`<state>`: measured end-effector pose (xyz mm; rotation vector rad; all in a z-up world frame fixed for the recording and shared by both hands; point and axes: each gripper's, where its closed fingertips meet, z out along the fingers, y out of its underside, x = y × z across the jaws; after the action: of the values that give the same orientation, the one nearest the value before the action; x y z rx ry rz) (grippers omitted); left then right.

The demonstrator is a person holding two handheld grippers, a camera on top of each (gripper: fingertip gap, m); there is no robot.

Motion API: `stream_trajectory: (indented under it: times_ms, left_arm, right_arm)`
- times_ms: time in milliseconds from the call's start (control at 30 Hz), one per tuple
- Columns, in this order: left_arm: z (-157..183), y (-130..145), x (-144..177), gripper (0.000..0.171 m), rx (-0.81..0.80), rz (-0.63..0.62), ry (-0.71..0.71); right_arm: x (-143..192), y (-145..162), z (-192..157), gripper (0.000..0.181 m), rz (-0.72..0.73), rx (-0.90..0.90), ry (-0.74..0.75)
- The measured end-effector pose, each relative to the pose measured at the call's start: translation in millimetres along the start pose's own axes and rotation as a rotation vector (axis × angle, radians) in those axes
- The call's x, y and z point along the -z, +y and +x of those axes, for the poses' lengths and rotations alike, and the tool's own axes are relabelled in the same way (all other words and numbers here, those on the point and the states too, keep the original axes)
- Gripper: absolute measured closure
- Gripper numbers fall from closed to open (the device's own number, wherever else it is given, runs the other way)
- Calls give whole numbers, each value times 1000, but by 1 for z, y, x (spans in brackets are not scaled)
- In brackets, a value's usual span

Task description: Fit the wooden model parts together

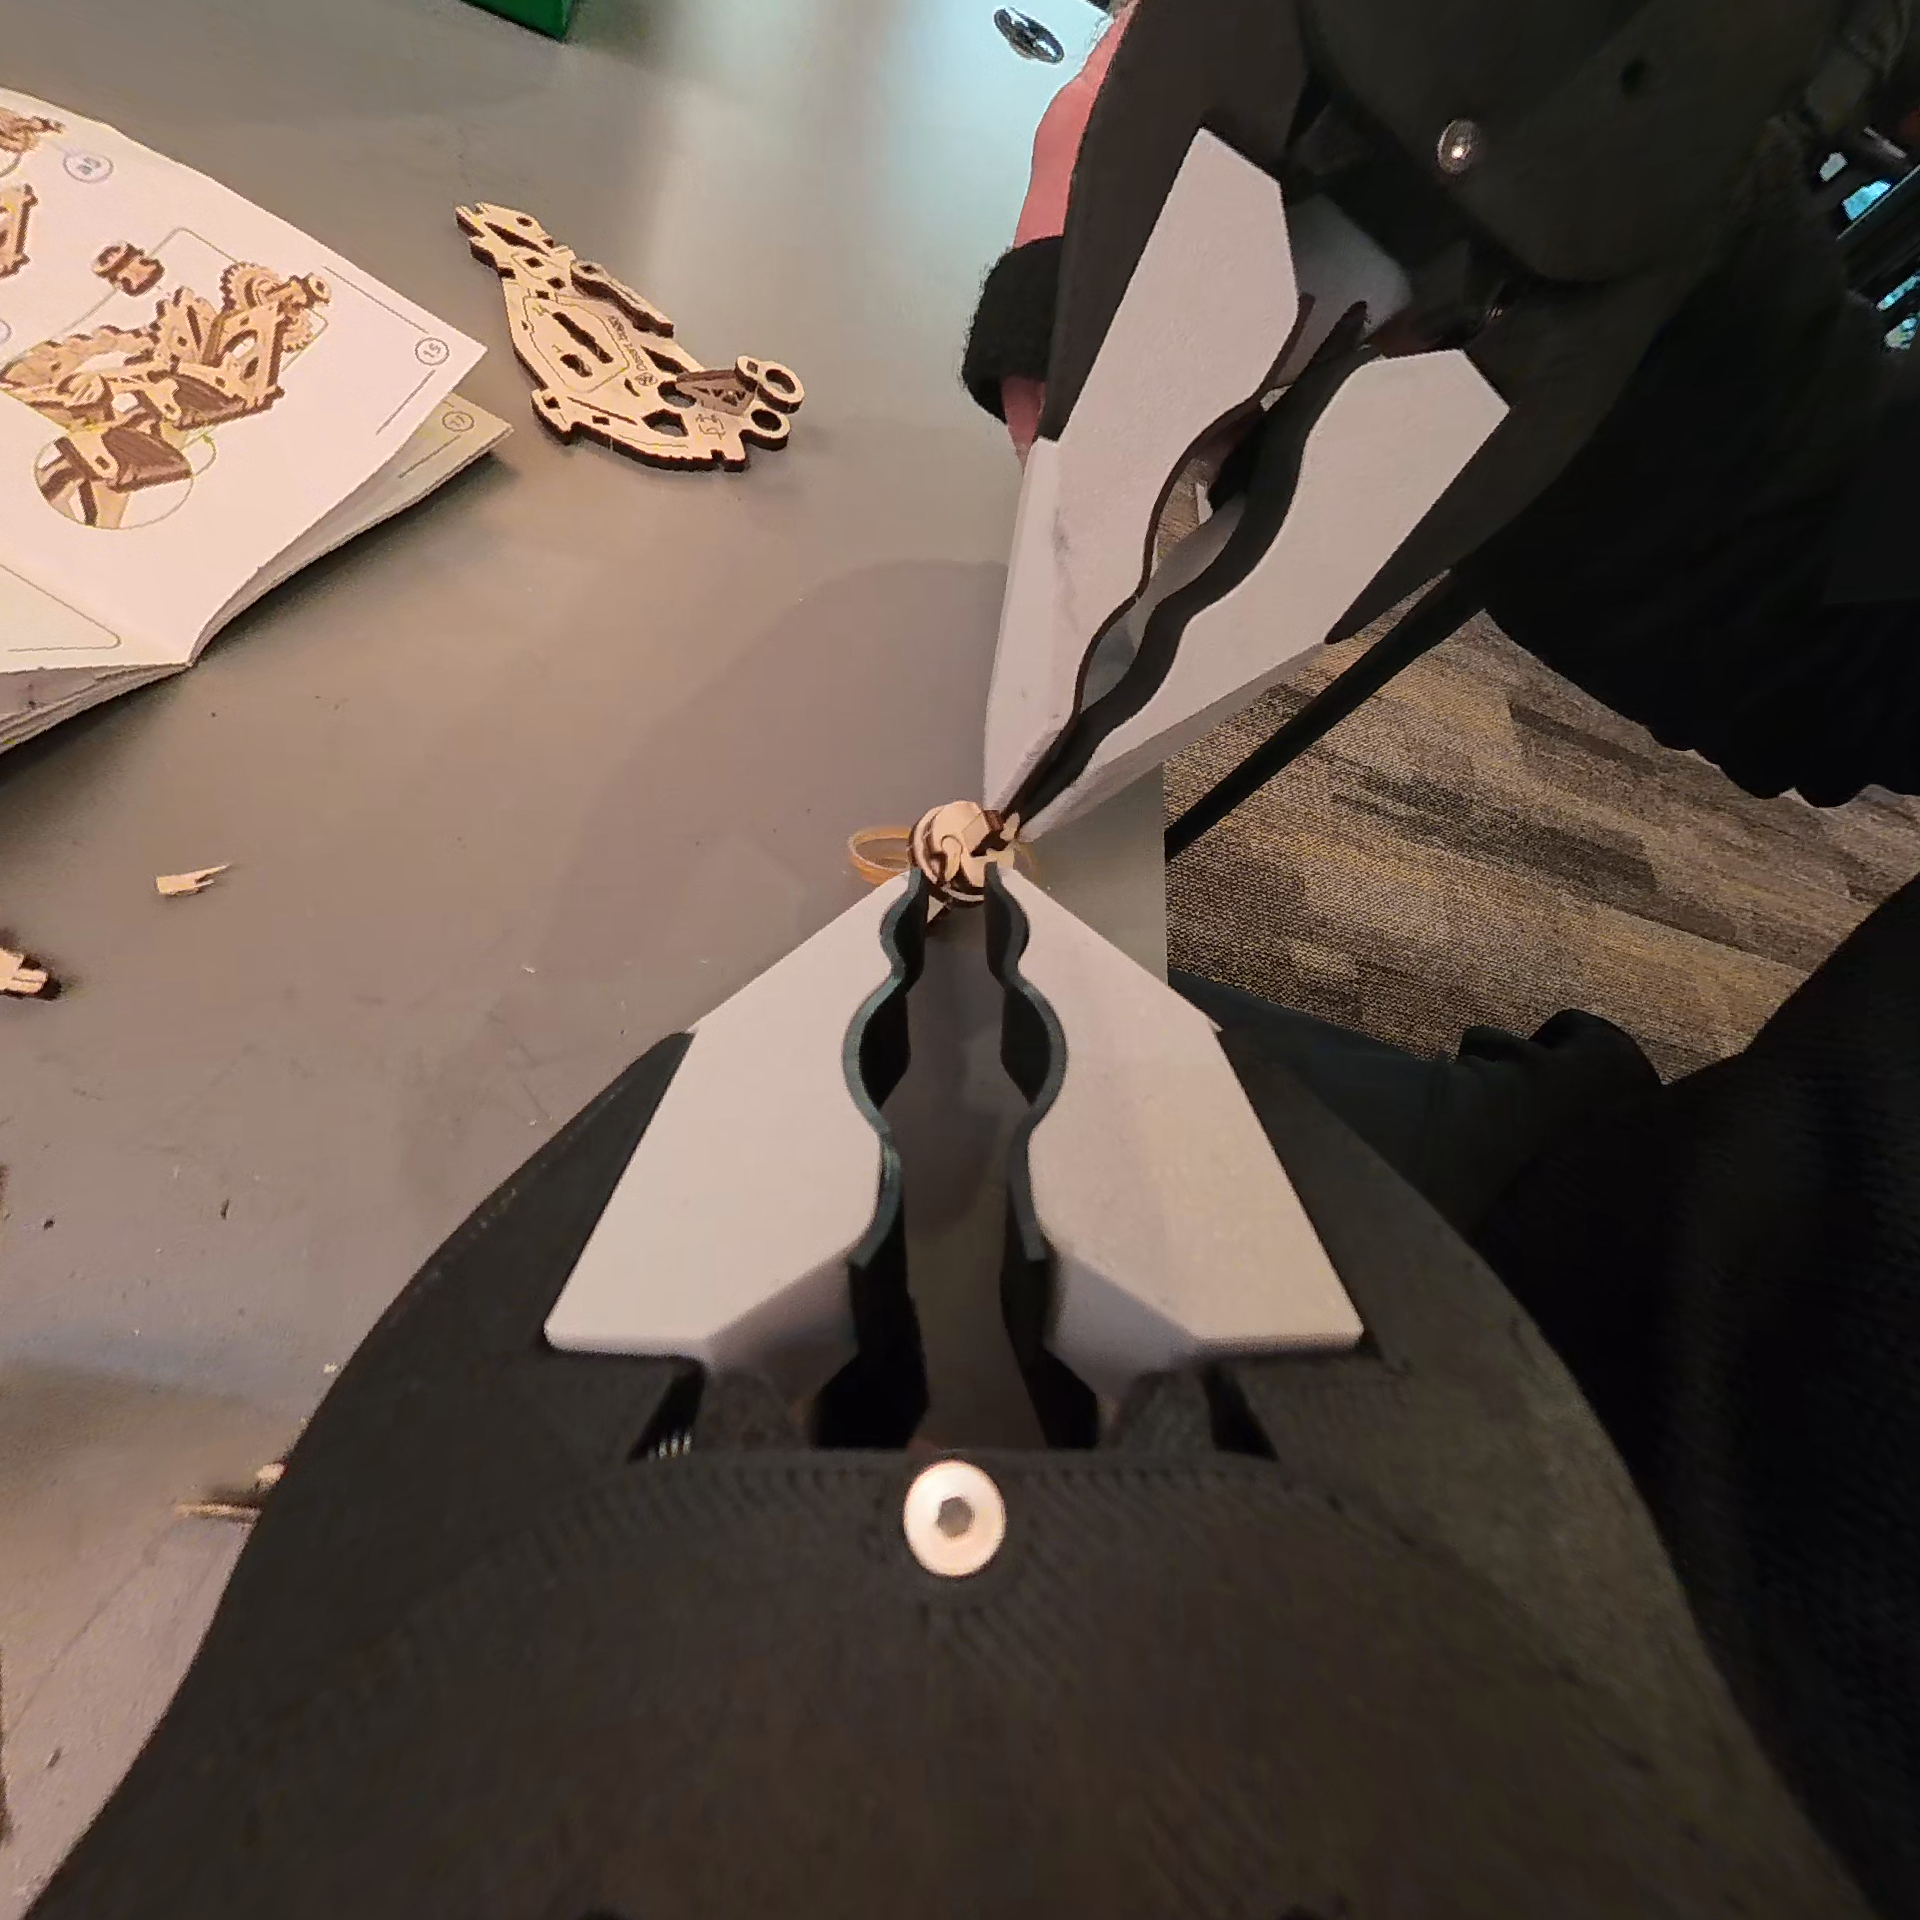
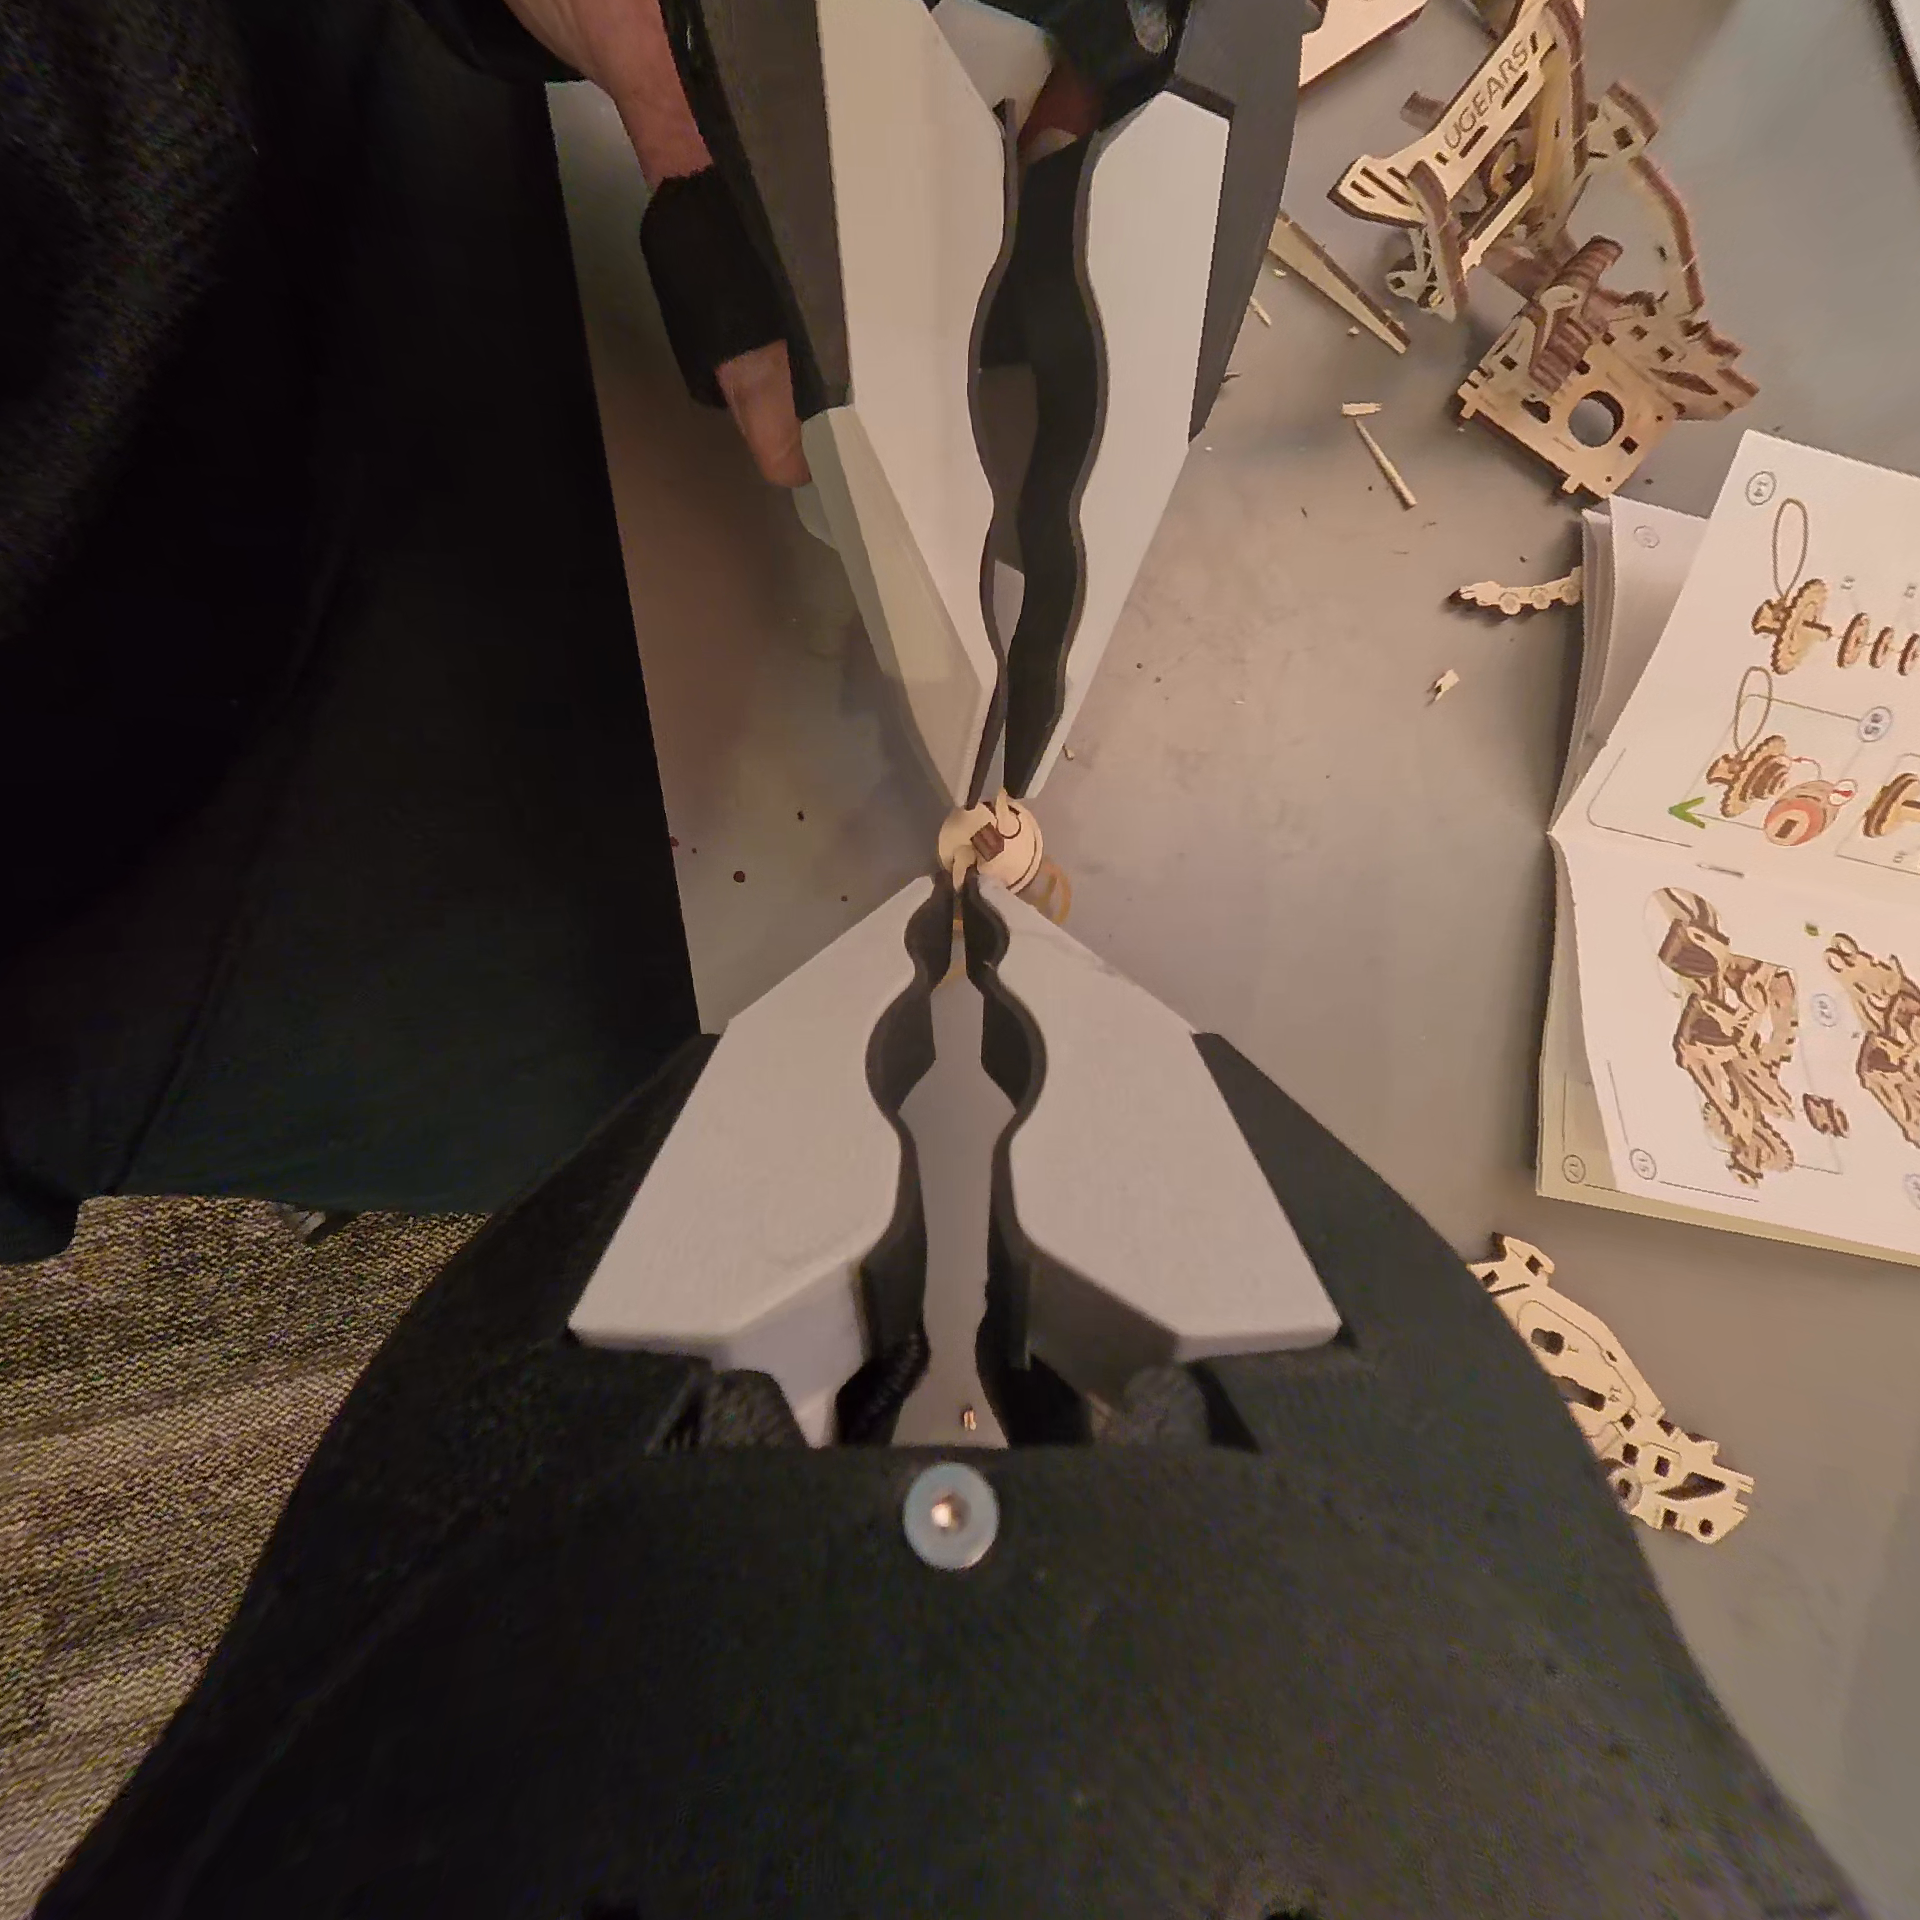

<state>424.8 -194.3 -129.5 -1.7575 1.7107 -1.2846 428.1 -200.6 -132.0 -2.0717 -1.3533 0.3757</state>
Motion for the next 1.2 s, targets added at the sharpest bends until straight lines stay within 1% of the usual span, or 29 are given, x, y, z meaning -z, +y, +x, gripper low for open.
stream_trajectory:
  times_ms: [367,800,967,1200]
  left_arm:
    - [0,0,0,163,1,1,1]
    - [0,0,0,164,-1,3,2]
    - [0,-1,0,164,-4,4,1]
    - [-2,-2,-1,164,-15,-2,-3]
  right_arm:
    - [-1,2,4,181,-17,-12,23]
    - [1,3,3,181,-43,7,14]
    - [1,4,2,181,-65,47,-4]
    - [1,4,5,181,-135,136,-12]
